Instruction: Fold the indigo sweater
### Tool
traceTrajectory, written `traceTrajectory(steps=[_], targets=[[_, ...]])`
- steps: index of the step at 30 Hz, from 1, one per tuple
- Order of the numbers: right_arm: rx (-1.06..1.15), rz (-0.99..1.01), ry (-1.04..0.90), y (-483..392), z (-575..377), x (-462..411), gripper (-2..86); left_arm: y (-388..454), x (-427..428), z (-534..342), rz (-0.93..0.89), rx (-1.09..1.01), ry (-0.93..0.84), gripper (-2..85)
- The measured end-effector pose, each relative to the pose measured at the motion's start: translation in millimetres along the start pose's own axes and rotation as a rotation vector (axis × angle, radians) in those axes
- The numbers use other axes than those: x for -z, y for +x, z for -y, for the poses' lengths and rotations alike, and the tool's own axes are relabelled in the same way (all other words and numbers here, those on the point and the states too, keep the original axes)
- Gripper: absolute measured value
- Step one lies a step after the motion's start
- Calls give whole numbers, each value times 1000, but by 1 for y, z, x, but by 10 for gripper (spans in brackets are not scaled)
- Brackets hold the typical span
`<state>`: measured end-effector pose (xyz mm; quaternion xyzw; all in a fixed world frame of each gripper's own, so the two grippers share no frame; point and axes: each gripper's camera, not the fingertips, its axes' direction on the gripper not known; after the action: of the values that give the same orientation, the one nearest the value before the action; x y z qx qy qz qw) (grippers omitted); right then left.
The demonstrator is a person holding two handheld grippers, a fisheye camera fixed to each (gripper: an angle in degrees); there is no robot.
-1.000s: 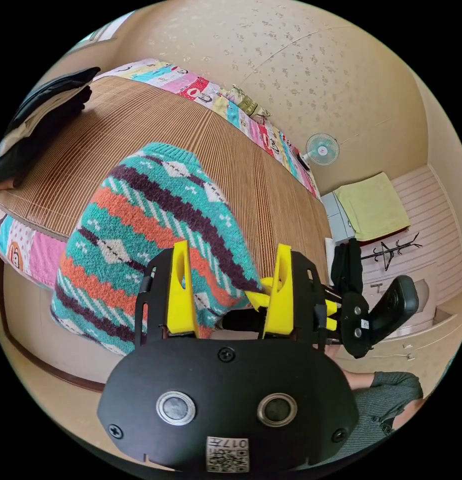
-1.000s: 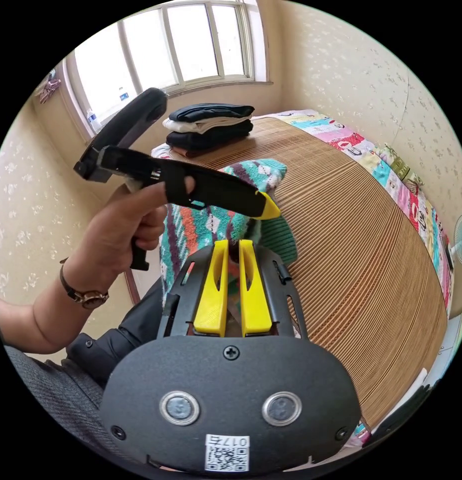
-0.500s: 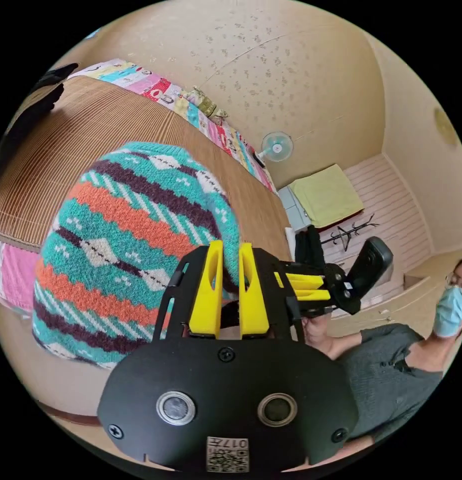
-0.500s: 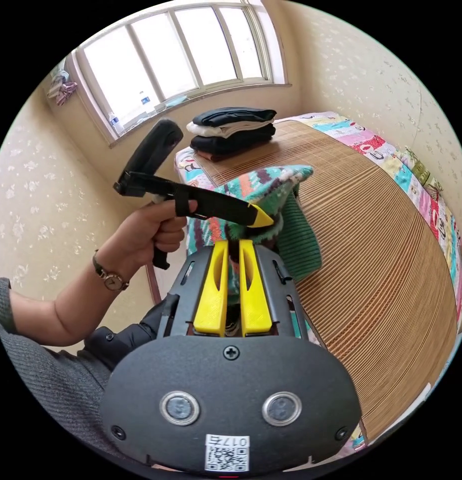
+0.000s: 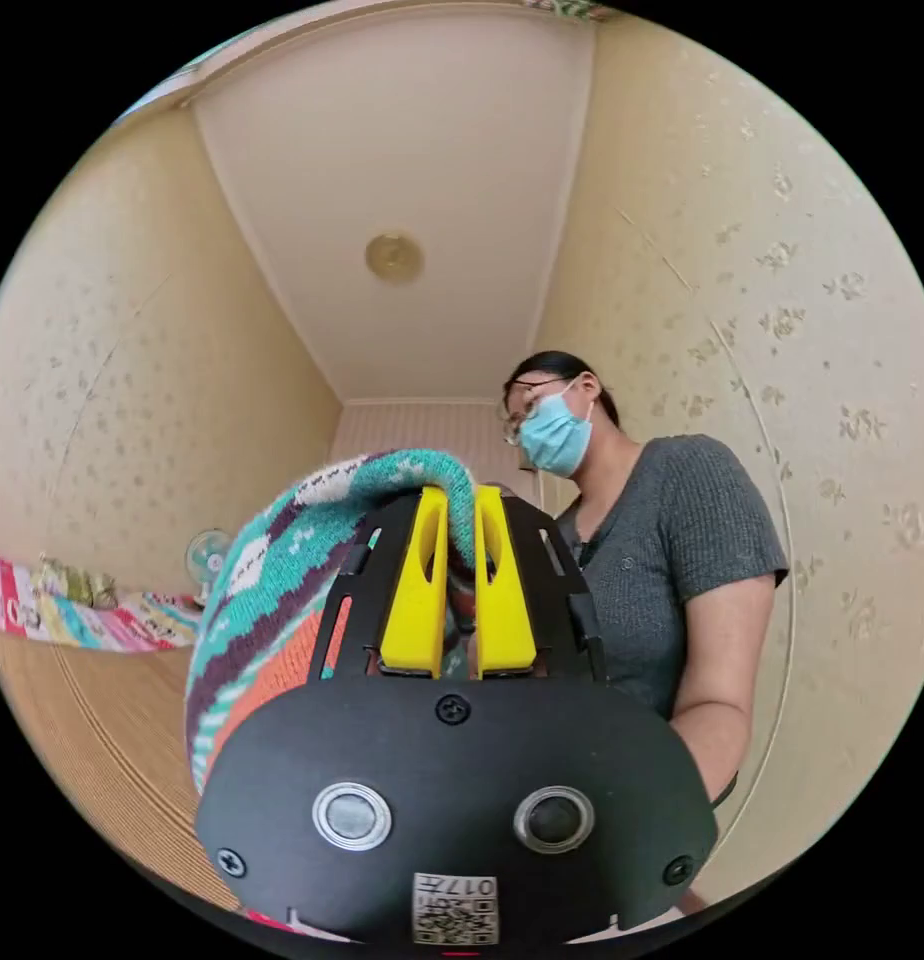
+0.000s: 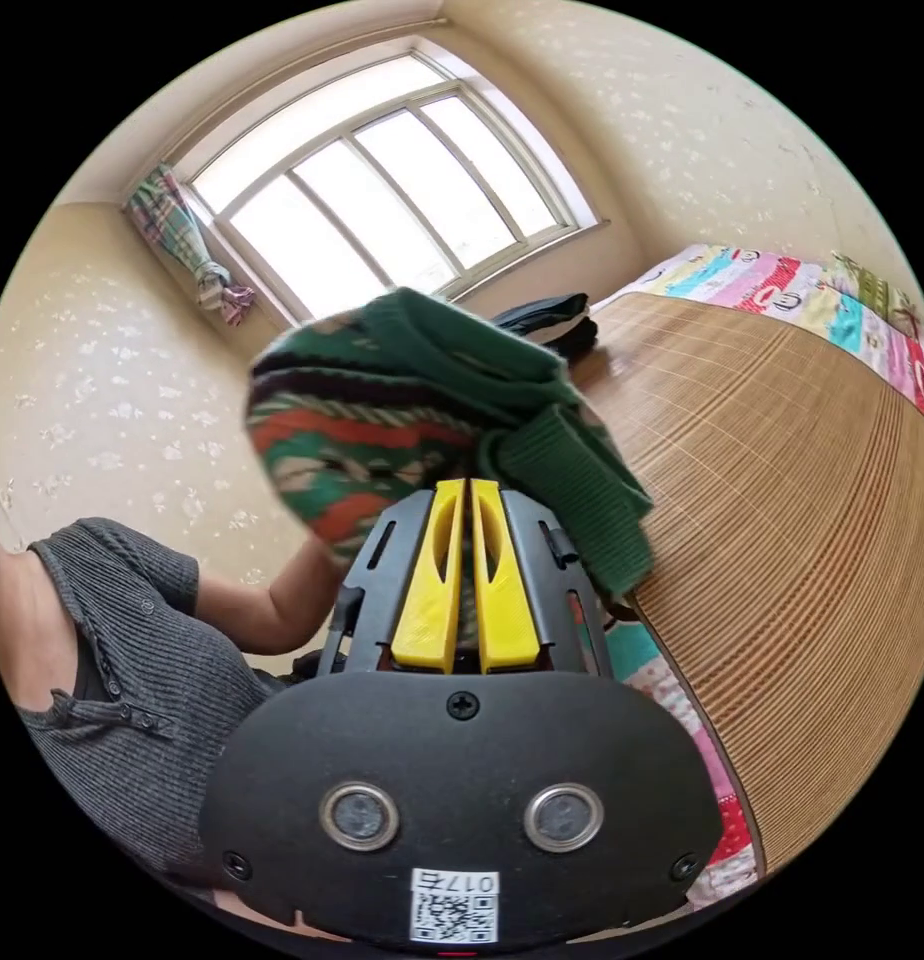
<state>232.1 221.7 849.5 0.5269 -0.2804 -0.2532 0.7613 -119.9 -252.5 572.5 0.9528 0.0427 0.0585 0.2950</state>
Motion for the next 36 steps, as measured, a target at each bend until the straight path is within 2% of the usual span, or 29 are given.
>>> traceTrajectory(steps=[4,7,10,12,16,19,21,23,24,27,31,32,36], targets=[[-15,-121,-13,13,-11,2,146,0,-21,21,-277,-131,150,45],[4,-179,-48,15,-19,-10,175,0,-35,32,-480,-215,315,44],[59,-98,-95,10,-29,-27,169,-3,-45,41,-624,-246,483,45],[91,-139,-76,-2,-37,-31,137,-10,-55,45,-712,-232,561,44],[16,-374,118,-33,-59,0,93,-12,-70,48,-781,-201,626,44],[72,-245,97,-36,-62,7,64,-10,-84,49,-828,-180,657,45],[29,-261,118,-35,-64,20,63,-11,-99,50,-866,-138,666,45],[26,-248,170,-41,-66,36,77,-9,-110,53,-902,-124,664,45],[50,-220,198,-46,-68,43,115,-7,-117,57,-921,-123,654,45],[115,-121,199,-61,-71,52,153,-1,-131,69,-923,-113,623,45],[41,-355,334,-91,-92,63,171,2,-144,79,-960,-103,627,45],[52,-346,333,-95,-92,63,170,3,-148,82,-969,-106,626,44],[144,-150,261,-112,-82,57,53,5,-165,85,-962,-84,604,44]])
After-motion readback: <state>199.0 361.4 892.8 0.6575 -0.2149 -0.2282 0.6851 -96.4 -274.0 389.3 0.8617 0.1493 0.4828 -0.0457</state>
